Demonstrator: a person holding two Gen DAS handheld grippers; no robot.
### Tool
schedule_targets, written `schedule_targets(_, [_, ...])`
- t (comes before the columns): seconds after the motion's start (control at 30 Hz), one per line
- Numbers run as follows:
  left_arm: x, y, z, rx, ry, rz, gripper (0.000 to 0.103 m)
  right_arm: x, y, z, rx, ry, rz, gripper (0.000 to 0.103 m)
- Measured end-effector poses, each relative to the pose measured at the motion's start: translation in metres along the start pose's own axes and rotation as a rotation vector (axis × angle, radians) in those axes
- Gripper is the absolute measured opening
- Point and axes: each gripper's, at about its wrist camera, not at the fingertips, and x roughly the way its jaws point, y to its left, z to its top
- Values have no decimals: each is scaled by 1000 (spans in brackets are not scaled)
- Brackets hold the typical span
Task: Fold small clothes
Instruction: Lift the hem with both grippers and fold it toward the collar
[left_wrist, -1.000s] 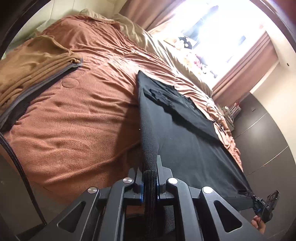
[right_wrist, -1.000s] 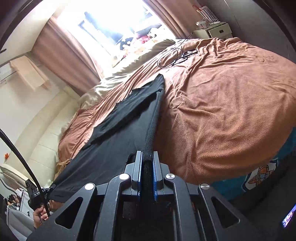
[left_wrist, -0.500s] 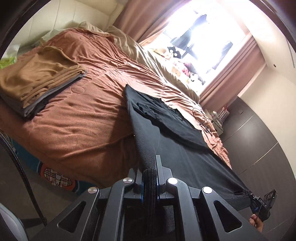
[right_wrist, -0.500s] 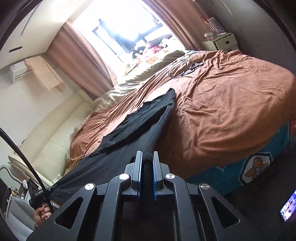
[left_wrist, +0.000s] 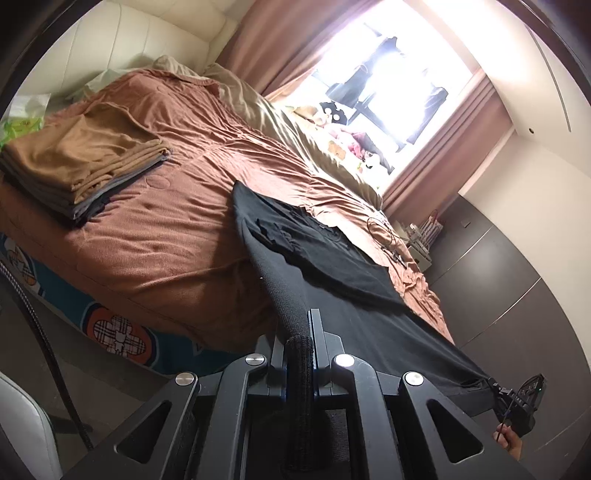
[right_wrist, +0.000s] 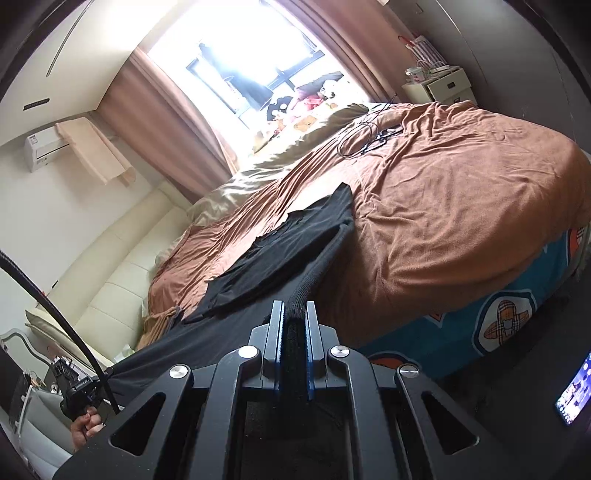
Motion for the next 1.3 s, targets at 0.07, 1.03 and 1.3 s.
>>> schedule_targets(0.07, [2, -2, 6, 2, -10, 0, 8, 7, 2, 11, -4, -4, 3, 6])
schedule_targets(1.03, [86, -62, 172, 142, -103, 32, 9, 148, 45, 167, -152, -107, 42, 6])
schedule_targets(1.3, [133, -66, 210, 158, -85, 65, 9, 205, 47, 207, -163, -87, 21, 6])
